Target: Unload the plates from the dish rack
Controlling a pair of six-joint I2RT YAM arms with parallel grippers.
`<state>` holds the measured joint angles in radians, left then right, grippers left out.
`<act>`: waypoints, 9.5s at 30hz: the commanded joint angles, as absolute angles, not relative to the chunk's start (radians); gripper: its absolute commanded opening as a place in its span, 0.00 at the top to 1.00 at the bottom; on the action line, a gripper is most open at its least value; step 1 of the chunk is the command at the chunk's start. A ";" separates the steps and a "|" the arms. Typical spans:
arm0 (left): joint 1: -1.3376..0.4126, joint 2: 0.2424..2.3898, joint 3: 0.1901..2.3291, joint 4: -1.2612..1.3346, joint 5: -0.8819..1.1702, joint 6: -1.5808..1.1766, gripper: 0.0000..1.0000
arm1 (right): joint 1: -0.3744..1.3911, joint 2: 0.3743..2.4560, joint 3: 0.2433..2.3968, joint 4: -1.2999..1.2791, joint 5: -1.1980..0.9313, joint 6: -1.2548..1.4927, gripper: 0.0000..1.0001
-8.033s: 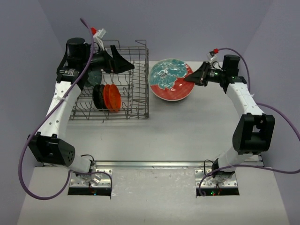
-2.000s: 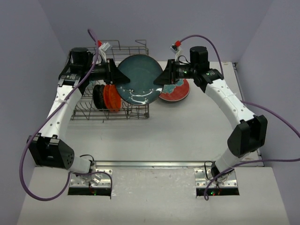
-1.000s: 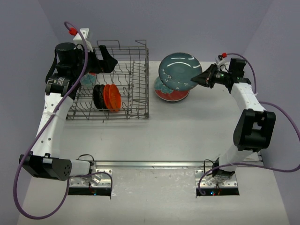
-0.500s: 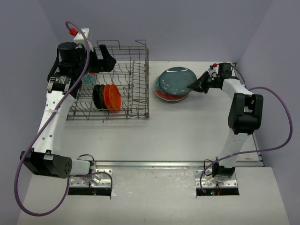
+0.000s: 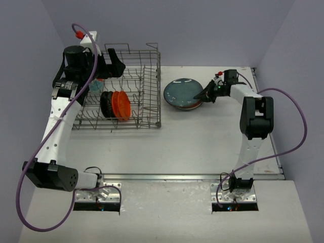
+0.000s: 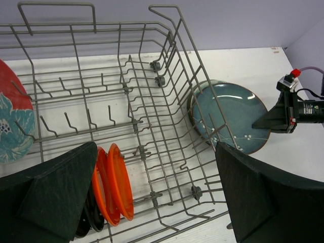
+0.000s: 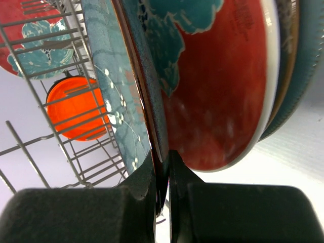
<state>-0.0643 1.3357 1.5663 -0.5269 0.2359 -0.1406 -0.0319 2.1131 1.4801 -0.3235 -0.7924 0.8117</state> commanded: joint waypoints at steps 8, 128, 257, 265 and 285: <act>-0.060 1.335 1.555 -0.474 0.239 -0.181 0.00 | -0.034 2.138 1.574 -0.245 -0.916 0.817 1.00; 0.108 1.746 2.086 -0.371 -0.135 0.185 1.00 | 0.146 1.534 1.416 -0.428 -0.157 0.192 0.01; -0.077 1.316 1.566 -0.561 -0.106 -0.139 0.00 | 0.125 2.015 1.886 -0.668 0.059 0.271 0.01; -0.078 1.315 1.562 -0.616 -0.104 -0.029 0.08 | 0.127 1.893 1.814 -0.639 0.083 0.161 0.01; -0.068 1.431 1.403 -0.662 -0.289 -0.095 0.76 | 0.127 1.278 1.155 -0.417 -0.022 0.146 0.01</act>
